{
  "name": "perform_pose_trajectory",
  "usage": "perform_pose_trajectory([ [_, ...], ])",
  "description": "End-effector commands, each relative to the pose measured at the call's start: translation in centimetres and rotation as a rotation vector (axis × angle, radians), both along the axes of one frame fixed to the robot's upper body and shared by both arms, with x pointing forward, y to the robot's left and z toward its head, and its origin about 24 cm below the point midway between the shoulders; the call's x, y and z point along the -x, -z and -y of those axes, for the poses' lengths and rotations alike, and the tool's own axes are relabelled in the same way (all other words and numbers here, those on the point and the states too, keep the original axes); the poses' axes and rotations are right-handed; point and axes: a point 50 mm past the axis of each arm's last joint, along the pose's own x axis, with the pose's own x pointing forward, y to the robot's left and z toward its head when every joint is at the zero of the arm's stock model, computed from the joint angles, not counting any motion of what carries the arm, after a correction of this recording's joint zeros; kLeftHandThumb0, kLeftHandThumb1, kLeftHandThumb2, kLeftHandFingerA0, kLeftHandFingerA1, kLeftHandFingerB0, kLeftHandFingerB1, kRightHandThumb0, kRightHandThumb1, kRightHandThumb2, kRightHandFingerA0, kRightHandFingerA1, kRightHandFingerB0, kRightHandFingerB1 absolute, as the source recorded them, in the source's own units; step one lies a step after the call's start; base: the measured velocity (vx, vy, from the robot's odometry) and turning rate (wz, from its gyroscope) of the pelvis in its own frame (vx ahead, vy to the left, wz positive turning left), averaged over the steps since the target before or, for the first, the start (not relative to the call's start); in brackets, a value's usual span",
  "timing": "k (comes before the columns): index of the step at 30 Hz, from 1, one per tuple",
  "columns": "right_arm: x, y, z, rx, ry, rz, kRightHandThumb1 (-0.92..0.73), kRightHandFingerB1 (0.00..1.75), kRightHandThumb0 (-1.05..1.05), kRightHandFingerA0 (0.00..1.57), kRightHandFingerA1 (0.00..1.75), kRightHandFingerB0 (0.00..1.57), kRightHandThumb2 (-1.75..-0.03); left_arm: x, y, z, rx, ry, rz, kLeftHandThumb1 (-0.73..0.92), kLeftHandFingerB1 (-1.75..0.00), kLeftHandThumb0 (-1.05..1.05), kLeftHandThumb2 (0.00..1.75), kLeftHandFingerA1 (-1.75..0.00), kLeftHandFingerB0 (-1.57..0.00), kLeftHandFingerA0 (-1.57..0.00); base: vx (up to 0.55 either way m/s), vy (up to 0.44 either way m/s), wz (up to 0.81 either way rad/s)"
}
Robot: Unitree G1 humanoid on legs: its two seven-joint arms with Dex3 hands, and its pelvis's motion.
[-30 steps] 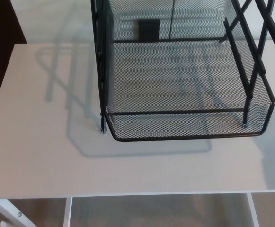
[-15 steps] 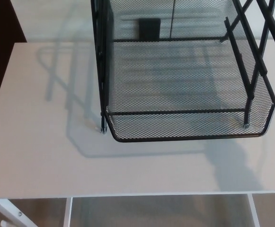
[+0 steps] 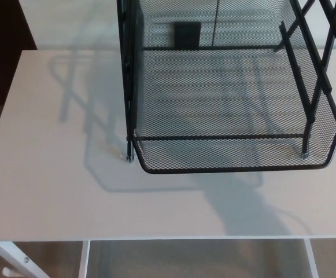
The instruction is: The robot walks towards a desk on which a file tray is kept in the middle and a cube is kept to its right. The robot lifts the cube using its right hand and places it on the file tray.
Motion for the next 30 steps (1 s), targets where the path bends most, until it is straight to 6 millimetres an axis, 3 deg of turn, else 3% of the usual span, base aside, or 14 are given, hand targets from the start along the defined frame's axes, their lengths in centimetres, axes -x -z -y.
perform_pose_trajectory([
  [1,-0.4,4.5,-0.7,0.172,-0.041,-0.374,-0.67,0.58,-0.21,0.86,1.56,0.91,-0.65,-0.4,-0.3,-0.4,-0.03,0.032,0.024,0.64,-0.5,-0.27,1.15,-0.52,-0.07,-0.07,0.0,0.0,0.0],
  [3,-0.4,5.7,-0.8,0.205,-0.075,-0.482,-0.69,0.59,-0.19,0.87,1.57,0.87,-0.67,-0.3,-0.2,-0.3,-0.026,0.021,0.023,0.64,-0.5,-0.27,1.14,-0.51,-0.07,-0.08,0.0,0.0,0.0],
  [4,-0.4,6.4,-0.9,0.238,-0.088,-0.531,-0.65,0.59,-0.18,0.94,1.5,0.88,-0.69,-0.3,-0.2,-0.3,-0.034,0.023,0.021,0.92,-0.33,-0.53,0.69,-0.37,-0.22,-0.24,0.0,0.0,0.0],
  [5,-0.3,7.6,-1.2,0.281,-0.095,-0.592,-0.61,0.57,-0.2,1.04,1.35,0.93,-0.71,-0.3,-0.1,-0.4,-0.039,0.013,0.022,0.92,-0.33,-0.53,0.67,-0.38,-0.23,-0.28,0.0,0.0,0.0],
  [7,-0.3,7.7,-1.2,0.285,-0.095,-0.598,-0.61,0.57,-0.2,1.04,1.35,0.93,-0.71,-0.4,-0.2,-0.4,-0.041,0.013,0.024,0.92,-0.33,-0.53,0.67,-0.38,-0.23,-0.28,0.0,0.0,0.0],
  [11,-0.7,9.8,-1.2,0.304,-0.053,-0.712,-0.6,0.61,-0.19,1.02,1.36,0.91,-0.73,-0.5,-0.3,-0.5,-0.049,0.032,0.011,0.92,-0.32,-0.53,0.69,-0.38,-0.22,-0.28,0.0,0.0,0.0],
  [15,-0.9,10.0,-0.9,0.316,-0.03,-0.749,-0.62,0.59,-0.2,1.01,1.32,0.89,-0.69,-0.4,-0.4,-0.5,-0.059,0.07,0.008,0.92,-0.33,-0.54,0.7,-0.39,-0.23,-0.28,0.0,0.0,0.0],
  [17,-1.1,9.9,-1.1,0.306,-0.023,-0.752,-0.66,0.58,-0.23,1.01,1.25,0.86,-0.64,-0.6,-0.5,-0.7,-0.052,0.033,0.015,0.92,-0.33,-0.53,0.68,-0.39,-0.24,-0.32,0.0,0.0,0.0],
  [21,-1.3,9.4,-1.2,0.284,-0.021,-0.774,-0.69,0.55,-0.26,1.04,1.04,0.83,-0.62,-0.7,-0.5,-0.7,-0.045,0.016,0.037,0.92,-0.32,-0.53,0.67,-0.37,-0.23,-0.26,0.0,0.0,0.0],
  [23,-1.3,9.4,-1.3,0.281,-0.024,-0.778,-0.69,0.55,-0.26,1.04,1.04,0.83,-0.62,-0.6,-0.5,-0.7,-0.046,0.026,0.032,0.92,-0.32,-0.53,0.67,-0.37,-0.23,-0.26,0.0,0.0,0.0],
  [24,-1.3,9.0,-1.4,0.273,-0.024,-0.781,-0.71,0.52,-0.29,1.07,0.93,0.8,-0.61,-0.6,-0.9,-0.7,-0.046,0.062,0.042,0.92,-0.33,-0.53,0.7,-0.38,-0.23,-0.23,0.0,0.0,0.0],
  [28,-1.3,8.9,-1.4,0.261,-0.021,-0.802,-0.72,0.49,-0.3,1.04,0.9,0.77,-0.61,-0.4,-0.7,-0.6,-0.06,0.09,0.017,0.92,-0.33,-0.54,0.69,-0.37,-0.24,-0.25,0.0,0.0,0.0],
  [29,-1.3,8.8,-1.4,0.266,-0.017,-0.804,-0.72,0.49,-0.3,1.04,0.9,0.77,-0.61,-0.3,-0.6,-0.5,-0.052,0.08,0.019,0.92,-0.33,-0.54,0.69,-0.37,-0.24,-0.25,0.0,0.0,0.0],
  [30,-1.3,8.8,-1.3,0.282,-0.014,-0.807,-0.71,0.48,-0.31,0.87,1.24,0.75,-0.62,-0.6,-0.5,-0.6,-0.044,0.055,0.011,0.92,-0.33,-0.53,0.7,-0.37,-0.24,-0.24,0.0,0.0,0.0],
])
